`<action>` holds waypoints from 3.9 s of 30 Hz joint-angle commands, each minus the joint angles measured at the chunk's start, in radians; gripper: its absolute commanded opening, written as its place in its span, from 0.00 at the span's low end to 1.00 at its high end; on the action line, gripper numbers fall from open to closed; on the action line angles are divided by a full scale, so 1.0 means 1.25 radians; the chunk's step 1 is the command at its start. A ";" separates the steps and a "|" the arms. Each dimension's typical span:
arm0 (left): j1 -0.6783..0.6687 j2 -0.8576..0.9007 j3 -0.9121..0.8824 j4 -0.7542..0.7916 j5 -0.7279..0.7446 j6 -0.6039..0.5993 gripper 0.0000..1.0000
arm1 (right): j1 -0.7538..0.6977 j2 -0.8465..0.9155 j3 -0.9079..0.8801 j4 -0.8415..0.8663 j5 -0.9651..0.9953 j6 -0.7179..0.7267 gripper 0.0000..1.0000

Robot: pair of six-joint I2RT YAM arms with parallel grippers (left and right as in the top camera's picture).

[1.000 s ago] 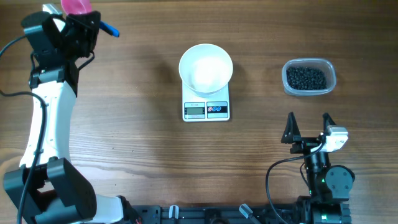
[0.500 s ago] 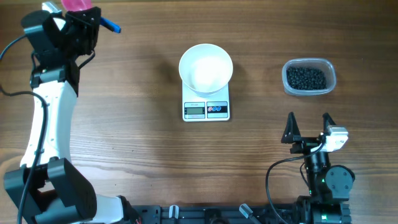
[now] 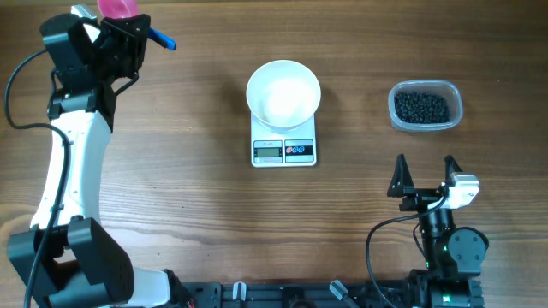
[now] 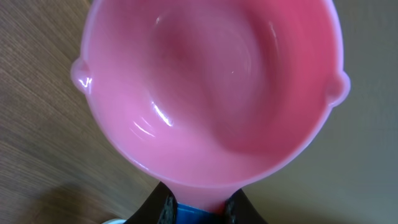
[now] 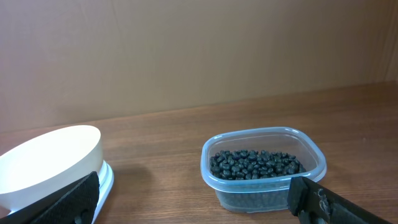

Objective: Scoop item into bowl and weigh 150g on scale
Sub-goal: 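Lift the pink scoop with the left gripper and raise it up, then bring the scoop over the bowl and pass it to the right gripper, then move the scoop with the right gripper into the black bean tub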

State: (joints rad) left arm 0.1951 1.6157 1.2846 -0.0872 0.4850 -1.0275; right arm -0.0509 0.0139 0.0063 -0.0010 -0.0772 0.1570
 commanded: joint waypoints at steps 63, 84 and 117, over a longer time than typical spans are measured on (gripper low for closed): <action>-0.380 -0.015 0.011 -0.042 0.183 -0.504 0.16 | 0.448 1.201 0.969 -0.026 -0.125 0.190 0.56; -0.380 -0.015 0.011 -0.005 0.167 -0.191 1.00 | 0.422 1.201 1.008 -0.078 -0.153 0.211 0.04; -0.348 -0.015 0.011 -0.076 0.158 0.359 1.00 | -0.141 1.541 1.345 -0.982 0.067 -0.192 0.04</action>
State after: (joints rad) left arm -0.2375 1.6115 1.2877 -0.1806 0.6926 -0.6029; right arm -0.2260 1.8725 1.6840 -1.1976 0.0452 -0.0284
